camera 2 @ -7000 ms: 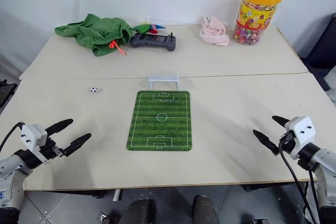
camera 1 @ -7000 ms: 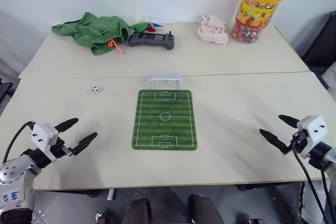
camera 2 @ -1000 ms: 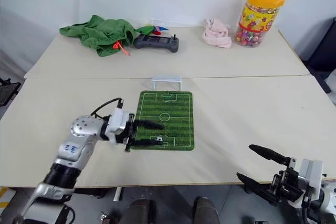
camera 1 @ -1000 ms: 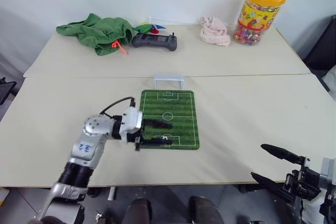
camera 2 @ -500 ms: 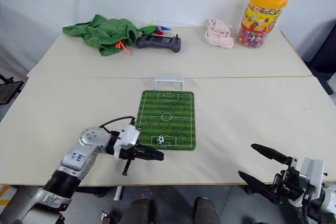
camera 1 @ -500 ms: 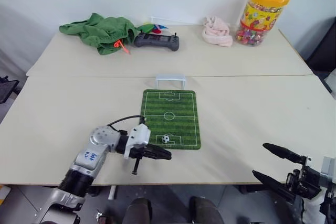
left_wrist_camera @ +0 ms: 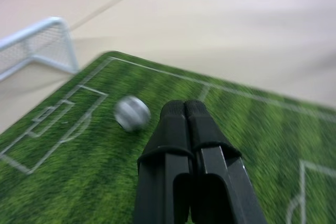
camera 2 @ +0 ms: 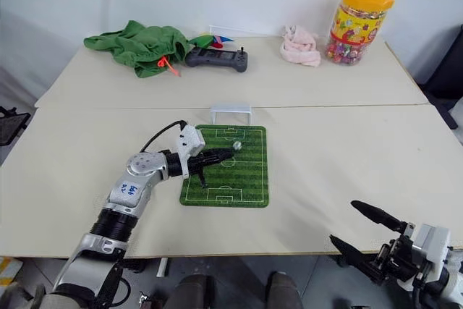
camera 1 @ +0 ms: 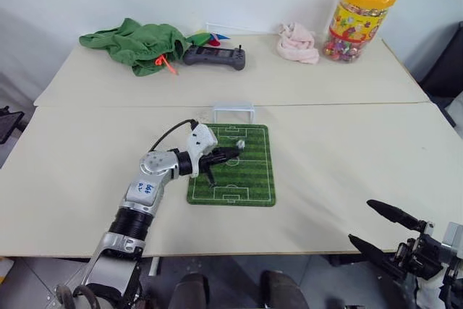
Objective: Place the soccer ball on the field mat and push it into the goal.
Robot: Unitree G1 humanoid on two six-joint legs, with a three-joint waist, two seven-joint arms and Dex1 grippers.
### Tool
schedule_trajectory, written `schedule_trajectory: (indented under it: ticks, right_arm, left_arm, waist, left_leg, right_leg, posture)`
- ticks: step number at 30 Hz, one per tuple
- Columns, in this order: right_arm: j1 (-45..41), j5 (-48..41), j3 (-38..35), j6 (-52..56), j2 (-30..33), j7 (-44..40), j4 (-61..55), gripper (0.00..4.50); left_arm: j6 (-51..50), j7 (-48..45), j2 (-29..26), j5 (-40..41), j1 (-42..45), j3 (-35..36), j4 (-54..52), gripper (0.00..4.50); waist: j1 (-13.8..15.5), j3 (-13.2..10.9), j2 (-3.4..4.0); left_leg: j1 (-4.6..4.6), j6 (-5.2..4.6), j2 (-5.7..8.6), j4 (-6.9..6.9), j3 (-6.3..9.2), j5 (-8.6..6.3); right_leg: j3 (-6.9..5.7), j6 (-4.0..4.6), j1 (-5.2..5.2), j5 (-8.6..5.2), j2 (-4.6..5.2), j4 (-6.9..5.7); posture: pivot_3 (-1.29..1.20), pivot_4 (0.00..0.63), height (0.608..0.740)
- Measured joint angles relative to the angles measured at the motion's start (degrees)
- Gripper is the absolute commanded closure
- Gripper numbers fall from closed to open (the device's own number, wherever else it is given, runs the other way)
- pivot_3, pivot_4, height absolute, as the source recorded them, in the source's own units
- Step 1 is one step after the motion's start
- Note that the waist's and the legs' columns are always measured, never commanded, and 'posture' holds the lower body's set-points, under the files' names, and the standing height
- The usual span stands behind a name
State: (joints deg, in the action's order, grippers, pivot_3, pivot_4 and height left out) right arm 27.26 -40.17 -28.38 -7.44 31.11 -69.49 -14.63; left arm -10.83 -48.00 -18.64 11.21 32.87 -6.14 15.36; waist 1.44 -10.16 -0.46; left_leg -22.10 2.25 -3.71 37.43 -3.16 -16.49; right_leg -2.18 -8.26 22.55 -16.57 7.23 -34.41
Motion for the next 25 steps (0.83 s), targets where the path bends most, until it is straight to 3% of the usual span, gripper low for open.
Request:
schedule_trajectory:
  ticks: [6, 10, 14, 25]
  right_arm:
    - [-3.27, 0.6, 0.12, 0.07, 0.38, -0.09, 1.24, 0.0]
    - [-6.05, 0.6, 0.25, 0.34, 2.88, -1.14, 3.15, 0.0]
    - [-9.23, 0.57, 0.15, 1.03, 5.03, -2.26, 6.24, 0.0]
    - [-17.67, 0.85, 1.02, 3.08, 9.2, -5.65, 13.28, 0.0]
  left_arm:
    - [-4.45, -4.44, -0.92, 7.67, -1.23, 4.37, -4.56, 4.48]
    - [-6.71, -7.11, -5.5, 10.76, -3.73, 7.07, -6.32, 4.48]
    - [-4.78, -7.27, -9.49, 10.96, -6.39, 10.31, -6.31, 4.48]
    - [-2.75, -9.72, -13.26, 14.71, -8.79, 16.51, -5.14, 4.48]
  waist:
    - [-0.04, 0.0, 0.01]
    - [-0.32, 0.0, 0.01]
    - [-0.14, 0.01, 0.01]
    - [-0.05, -0.02, -0.02]
  left_leg:
    - [0.02, 0.01, 0.0, -0.01, 0.0, 0.0]
    - [0.04, 0.01, -0.01, -0.03, -0.01, 0.01]
    - [0.04, 0.01, 0.0, 0.01, -0.02, 0.01]
    - [0.02, 0.01, -0.01, 0.0, -0.01, 0.01]
  right_leg:
    - [0.0, 0.0, 0.0, 0.0, 0.0, -0.01]
    - [0.0, 0.0, 0.0, 0.0, -0.01, -0.03]
    - [0.0, 0.0, -0.01, 0.0, 0.01, -0.03]
    - [-0.02, -0.01, 0.01, 0.01, 0.01, -0.07]
  posture:
    - [0.0, 0.15, 0.74]
    - [0.0, 0.15, 0.74]
    - [0.0, 0.15, 0.74]
    - [0.0, 0.15, 0.74]
